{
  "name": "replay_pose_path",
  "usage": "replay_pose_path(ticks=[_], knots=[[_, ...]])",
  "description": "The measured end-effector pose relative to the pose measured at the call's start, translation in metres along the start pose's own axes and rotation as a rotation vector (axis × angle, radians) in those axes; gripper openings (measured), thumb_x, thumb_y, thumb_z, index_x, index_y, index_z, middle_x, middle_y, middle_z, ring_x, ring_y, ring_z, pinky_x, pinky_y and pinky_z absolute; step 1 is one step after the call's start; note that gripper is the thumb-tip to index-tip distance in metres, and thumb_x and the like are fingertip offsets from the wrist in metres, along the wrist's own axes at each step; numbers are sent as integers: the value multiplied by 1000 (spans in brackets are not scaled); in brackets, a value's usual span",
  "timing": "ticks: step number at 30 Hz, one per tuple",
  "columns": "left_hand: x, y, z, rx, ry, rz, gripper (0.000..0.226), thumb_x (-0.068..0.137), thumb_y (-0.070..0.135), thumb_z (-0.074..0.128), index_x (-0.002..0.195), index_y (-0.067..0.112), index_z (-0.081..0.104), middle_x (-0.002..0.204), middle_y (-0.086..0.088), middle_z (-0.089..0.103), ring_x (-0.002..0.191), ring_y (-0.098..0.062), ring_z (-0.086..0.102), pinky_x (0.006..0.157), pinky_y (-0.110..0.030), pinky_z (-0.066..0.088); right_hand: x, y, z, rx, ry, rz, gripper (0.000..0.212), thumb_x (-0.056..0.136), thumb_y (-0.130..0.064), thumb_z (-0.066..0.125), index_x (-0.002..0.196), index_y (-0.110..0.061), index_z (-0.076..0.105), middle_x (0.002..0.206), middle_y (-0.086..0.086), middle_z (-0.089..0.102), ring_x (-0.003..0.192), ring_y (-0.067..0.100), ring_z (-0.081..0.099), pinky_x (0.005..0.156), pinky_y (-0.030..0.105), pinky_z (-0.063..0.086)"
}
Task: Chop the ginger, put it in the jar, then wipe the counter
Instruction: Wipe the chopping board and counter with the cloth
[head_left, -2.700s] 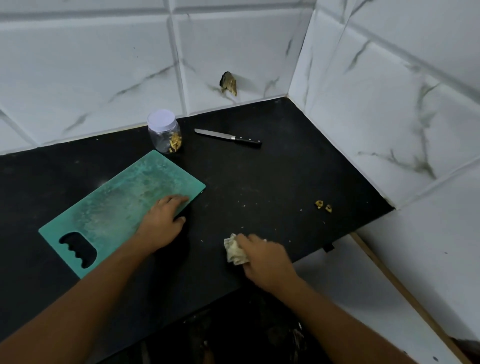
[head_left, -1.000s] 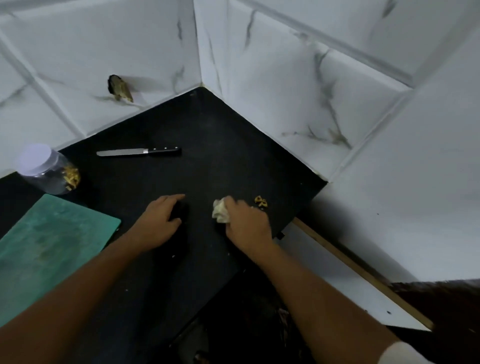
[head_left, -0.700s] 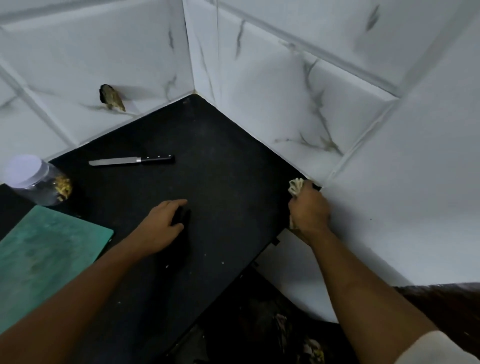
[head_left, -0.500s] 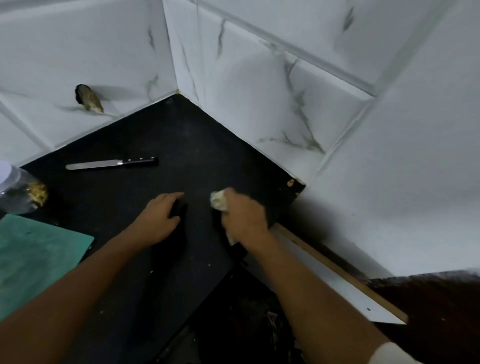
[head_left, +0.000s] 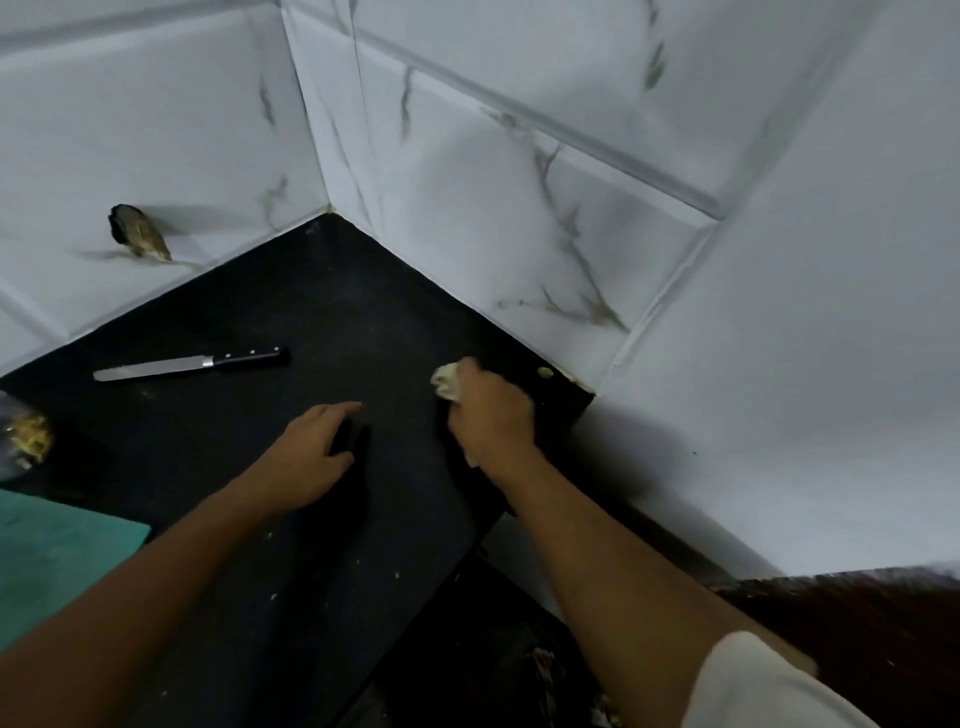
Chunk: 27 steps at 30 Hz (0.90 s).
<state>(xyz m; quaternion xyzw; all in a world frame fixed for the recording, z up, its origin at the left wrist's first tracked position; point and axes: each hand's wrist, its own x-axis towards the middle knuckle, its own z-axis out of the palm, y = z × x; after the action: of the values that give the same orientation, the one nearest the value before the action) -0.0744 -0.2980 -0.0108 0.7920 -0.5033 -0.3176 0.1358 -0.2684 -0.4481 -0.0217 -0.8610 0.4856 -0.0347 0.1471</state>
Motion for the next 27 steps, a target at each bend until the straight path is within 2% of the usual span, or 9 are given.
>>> replay_pose_path(ticks=[3,6,9,12,15,18,21,24,27], knots=[[14,11,-3,30,-8,5,74,94,12,69,158,25,33,159,-6,37,145,-23,38,119,-42,37,23,-24,12,-78,-35,-149,39,93,-22,63,130,-20,50,117,12,65,98,34,68,68,35,40],[24,19,-6,31,-16,3,74,95,12,68,158,27,32,158,-5,37,143,-22,40,117,-43,39,52,-7,6,-138,-6,-164,40,94,-21,62,133,-21,50,120,12,63,102,35,67,71,37,42],[28,21,-3,39,-26,4,74,95,13,68,158,26,32,158,-5,36,143,-23,39,117,-42,38,60,33,-6,-167,59,-33,39,96,-15,55,135,-16,48,119,14,67,102,35,69,75,39,51],[31,24,1,58,-32,12,75,94,13,69,158,25,32,159,-6,37,144,-24,39,118,-42,37,35,77,-16,-126,62,120,34,96,-14,58,129,-12,50,114,13,70,101,33,70,80,40,55],[35,33,6,53,-38,39,74,94,14,68,159,22,32,158,-8,37,144,-25,38,120,-40,35,-8,115,-21,-44,59,294,29,95,-17,60,123,-15,53,112,10,71,100,31,70,72,35,51],[42,45,15,58,-51,68,74,94,16,67,159,20,32,158,-9,37,145,-27,36,120,-41,33,-42,132,-31,90,136,385,35,94,-23,65,128,-19,58,110,8,71,95,29,68,67,29,42],[53,54,26,95,-61,91,74,93,19,66,158,22,32,158,-9,37,146,-31,34,120,-49,33,-39,105,-35,90,207,260,39,93,-20,61,131,-18,57,110,10,70,96,33,68,73,35,48],[61,63,34,135,-69,117,76,90,19,66,158,22,31,157,-11,38,145,-33,34,118,-52,34,-18,60,-22,-14,32,36,28,93,-19,59,121,-17,55,111,11,68,97,35,68,72,36,48],[63,68,36,146,-105,123,77,91,19,67,159,22,30,157,-10,37,146,-32,34,119,-51,34,-7,65,-14,-93,-64,66,36,94,-20,58,128,-17,50,114,13,68,99,35,68,70,36,45]])
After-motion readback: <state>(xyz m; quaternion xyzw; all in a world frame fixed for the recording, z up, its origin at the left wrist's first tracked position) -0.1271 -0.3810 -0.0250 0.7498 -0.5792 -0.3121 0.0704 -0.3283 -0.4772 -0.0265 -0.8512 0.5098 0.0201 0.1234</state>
